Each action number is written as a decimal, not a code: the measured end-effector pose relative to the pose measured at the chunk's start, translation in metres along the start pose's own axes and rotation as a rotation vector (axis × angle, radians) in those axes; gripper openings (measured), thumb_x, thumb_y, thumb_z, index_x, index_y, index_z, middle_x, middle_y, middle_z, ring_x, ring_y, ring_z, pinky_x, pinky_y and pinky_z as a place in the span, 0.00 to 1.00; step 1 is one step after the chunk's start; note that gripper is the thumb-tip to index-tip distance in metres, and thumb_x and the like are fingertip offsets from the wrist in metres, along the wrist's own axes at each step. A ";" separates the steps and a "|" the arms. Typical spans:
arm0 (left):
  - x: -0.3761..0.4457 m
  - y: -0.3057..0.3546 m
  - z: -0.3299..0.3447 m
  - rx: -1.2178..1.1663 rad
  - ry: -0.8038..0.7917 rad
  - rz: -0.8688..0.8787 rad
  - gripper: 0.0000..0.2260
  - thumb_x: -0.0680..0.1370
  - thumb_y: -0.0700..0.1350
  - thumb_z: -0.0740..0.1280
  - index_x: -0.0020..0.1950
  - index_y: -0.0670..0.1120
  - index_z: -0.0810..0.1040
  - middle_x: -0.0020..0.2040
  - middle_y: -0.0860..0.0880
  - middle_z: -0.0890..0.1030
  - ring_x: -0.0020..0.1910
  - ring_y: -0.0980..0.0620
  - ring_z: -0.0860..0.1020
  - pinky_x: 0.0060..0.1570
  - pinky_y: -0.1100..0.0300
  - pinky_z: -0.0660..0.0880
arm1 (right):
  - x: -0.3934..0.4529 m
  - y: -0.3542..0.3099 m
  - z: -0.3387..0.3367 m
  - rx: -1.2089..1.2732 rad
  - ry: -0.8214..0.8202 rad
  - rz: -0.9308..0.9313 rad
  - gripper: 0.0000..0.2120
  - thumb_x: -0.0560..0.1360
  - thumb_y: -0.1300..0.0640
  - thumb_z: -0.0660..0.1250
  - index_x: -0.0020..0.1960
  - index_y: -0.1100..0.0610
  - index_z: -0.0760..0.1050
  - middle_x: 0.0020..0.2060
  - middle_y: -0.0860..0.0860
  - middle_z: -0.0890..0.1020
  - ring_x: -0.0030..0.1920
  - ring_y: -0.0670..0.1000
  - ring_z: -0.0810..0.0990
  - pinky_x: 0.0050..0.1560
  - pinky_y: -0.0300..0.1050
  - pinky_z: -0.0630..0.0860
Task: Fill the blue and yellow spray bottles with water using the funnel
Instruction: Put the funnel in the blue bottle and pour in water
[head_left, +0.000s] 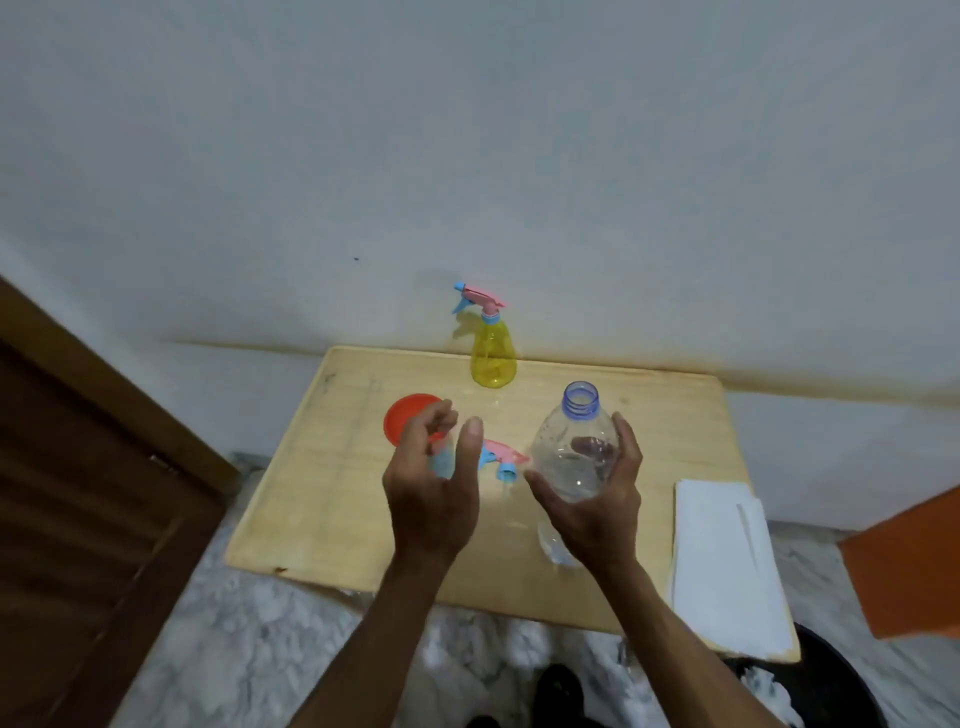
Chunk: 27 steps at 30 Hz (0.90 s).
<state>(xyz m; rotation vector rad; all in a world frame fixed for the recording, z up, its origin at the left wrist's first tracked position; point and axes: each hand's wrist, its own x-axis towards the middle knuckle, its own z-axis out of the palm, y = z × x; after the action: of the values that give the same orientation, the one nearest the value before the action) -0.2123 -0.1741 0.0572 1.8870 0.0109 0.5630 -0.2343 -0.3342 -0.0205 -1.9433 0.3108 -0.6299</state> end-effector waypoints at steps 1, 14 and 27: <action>0.010 -0.008 -0.006 0.047 0.058 -0.030 0.13 0.75 0.53 0.69 0.56 0.50 0.79 0.49 0.53 0.82 0.49 0.53 0.81 0.50 0.50 0.79 | 0.004 0.002 0.001 -0.015 -0.017 -0.020 0.54 0.60 0.48 0.86 0.77 0.48 0.57 0.59 0.48 0.80 0.56 0.50 0.82 0.50 0.44 0.80; 0.065 -0.060 -0.014 0.443 -0.342 -0.334 0.46 0.66 0.58 0.79 0.78 0.46 0.62 0.75 0.46 0.67 0.72 0.46 0.69 0.66 0.55 0.67 | 0.061 -0.018 -0.003 -0.139 -0.393 -0.187 0.55 0.61 0.41 0.80 0.76 0.31 0.49 0.55 0.41 0.80 0.51 0.54 0.84 0.45 0.55 0.83; 0.079 -0.082 -0.015 0.384 -0.415 -0.268 0.42 0.61 0.52 0.84 0.71 0.46 0.71 0.63 0.46 0.76 0.56 0.50 0.75 0.52 0.62 0.70 | 0.113 -0.061 0.010 -0.757 -0.850 -0.293 0.53 0.67 0.40 0.75 0.78 0.33 0.41 0.60 0.49 0.82 0.53 0.57 0.82 0.46 0.50 0.79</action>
<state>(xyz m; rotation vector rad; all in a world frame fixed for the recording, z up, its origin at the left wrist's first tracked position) -0.1268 -0.1079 0.0181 2.2984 0.1054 -0.0255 -0.1384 -0.3535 0.0631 -2.8044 -0.3321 0.2337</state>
